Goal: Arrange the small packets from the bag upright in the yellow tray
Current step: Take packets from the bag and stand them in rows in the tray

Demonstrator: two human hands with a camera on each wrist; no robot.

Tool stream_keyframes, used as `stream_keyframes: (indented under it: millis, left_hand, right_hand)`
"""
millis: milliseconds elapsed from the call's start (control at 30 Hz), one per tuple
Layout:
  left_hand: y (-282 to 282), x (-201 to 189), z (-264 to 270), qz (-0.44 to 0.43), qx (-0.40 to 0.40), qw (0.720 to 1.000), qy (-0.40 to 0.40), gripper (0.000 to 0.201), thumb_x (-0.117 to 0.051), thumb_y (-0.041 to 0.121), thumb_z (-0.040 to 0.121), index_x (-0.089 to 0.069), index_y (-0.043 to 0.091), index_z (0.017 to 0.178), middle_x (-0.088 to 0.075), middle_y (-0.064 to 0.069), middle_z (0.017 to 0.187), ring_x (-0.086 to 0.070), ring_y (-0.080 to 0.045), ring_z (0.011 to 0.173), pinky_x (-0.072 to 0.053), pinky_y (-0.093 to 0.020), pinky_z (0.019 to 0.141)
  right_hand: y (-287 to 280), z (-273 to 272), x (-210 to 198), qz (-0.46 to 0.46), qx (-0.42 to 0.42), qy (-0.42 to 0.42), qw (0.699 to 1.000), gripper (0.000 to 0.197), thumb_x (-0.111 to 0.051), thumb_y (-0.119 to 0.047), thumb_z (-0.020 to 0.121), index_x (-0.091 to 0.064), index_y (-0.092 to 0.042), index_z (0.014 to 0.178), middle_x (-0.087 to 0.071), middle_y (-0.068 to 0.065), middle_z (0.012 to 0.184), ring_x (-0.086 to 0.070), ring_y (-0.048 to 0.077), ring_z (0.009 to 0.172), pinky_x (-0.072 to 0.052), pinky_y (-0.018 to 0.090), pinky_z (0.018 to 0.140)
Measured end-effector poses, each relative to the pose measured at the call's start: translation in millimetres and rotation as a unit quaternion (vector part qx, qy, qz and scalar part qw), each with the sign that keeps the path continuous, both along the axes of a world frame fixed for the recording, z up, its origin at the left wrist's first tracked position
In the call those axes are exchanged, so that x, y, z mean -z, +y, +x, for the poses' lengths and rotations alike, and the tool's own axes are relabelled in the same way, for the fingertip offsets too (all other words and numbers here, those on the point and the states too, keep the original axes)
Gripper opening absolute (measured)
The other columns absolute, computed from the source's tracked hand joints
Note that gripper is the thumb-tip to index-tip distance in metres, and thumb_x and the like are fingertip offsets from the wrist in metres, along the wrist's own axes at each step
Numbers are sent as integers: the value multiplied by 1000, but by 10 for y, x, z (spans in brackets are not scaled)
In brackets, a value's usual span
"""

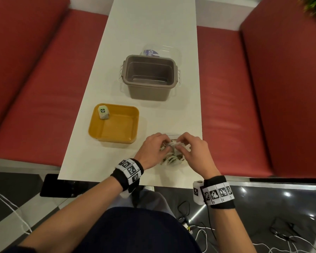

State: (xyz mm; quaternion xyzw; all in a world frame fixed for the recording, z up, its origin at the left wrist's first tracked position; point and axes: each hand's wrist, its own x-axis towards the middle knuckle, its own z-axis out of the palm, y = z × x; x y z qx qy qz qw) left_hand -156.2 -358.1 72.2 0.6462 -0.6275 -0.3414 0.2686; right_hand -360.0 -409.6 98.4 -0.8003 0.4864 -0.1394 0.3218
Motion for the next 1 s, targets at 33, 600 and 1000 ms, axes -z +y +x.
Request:
stream_keyframes:
  millis: [33,600,1000]
  left_hand:
    - [-9,-39,18,-3,-9,999,32,12,-74,23,99,-72,20,110,-69,9,101,-66,-9,94,-56,-30,86]
    - [-131,-644,193,106,-8,924,368,44,-55,53,106,-65,21,133,-71,-8,129,-67,-29,126,-52,-53,111]
    - [277,-802,910,127,-98,863,479,36,-54,6,110,-57,9,146,-71,-22,133,-74,-41,117,-64,-46,96]
  right_hand:
    - [2,-5,-17,8,12,-29,999,17,-75,-23,101,-68,-32,113,-71,-19,100,-65,3,98,-47,18,80]
    - [-137,187,-734,135,15,-163,977,6,-72,-22,106,-76,-26,106,-79,-1,92,-73,23,89,-58,39,83]
    - [-44,1100,-814,95,38,-141,985,14,-81,-22,98,-71,-26,106,-78,-6,88,-76,7,72,-56,18,65]
